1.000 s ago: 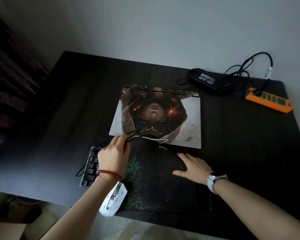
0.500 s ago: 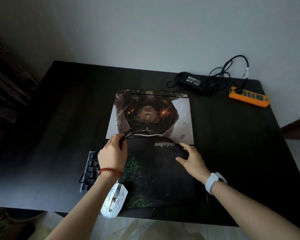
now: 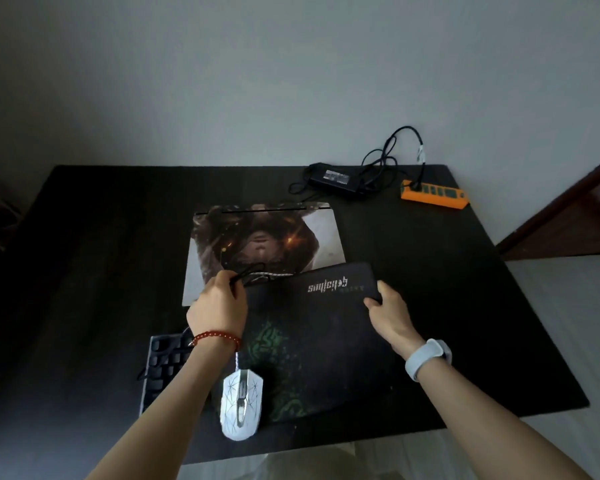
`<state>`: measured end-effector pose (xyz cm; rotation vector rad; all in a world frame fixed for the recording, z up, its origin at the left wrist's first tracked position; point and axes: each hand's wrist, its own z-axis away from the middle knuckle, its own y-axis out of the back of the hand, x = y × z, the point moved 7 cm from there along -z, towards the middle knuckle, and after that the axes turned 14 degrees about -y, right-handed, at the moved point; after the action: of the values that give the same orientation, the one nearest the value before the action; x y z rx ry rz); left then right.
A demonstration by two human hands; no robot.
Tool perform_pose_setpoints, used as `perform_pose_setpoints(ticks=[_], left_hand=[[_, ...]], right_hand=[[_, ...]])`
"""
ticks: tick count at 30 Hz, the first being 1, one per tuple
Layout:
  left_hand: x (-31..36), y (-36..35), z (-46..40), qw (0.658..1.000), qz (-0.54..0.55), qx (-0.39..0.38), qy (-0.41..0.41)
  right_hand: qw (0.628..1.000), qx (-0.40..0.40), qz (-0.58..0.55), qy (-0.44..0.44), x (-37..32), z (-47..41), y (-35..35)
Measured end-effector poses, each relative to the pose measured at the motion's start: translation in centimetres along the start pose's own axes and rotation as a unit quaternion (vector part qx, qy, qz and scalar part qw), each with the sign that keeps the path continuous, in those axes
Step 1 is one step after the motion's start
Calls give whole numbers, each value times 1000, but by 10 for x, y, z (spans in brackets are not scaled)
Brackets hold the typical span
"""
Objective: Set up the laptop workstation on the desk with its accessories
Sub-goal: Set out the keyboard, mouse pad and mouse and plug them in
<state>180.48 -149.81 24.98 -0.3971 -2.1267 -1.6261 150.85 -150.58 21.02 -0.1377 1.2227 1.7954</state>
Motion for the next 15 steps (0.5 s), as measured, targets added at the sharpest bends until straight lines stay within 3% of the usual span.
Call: perform_pose_setpoints(ticks=[8,15], left_hand=[[41,-44,-5,991,-86,-88,-56],[59,-99,-9,966,-184,-173,-62]], right_hand=[[972,234,-4,20,24,-11,92],[948,316,-17,-9,56,-58,138]])
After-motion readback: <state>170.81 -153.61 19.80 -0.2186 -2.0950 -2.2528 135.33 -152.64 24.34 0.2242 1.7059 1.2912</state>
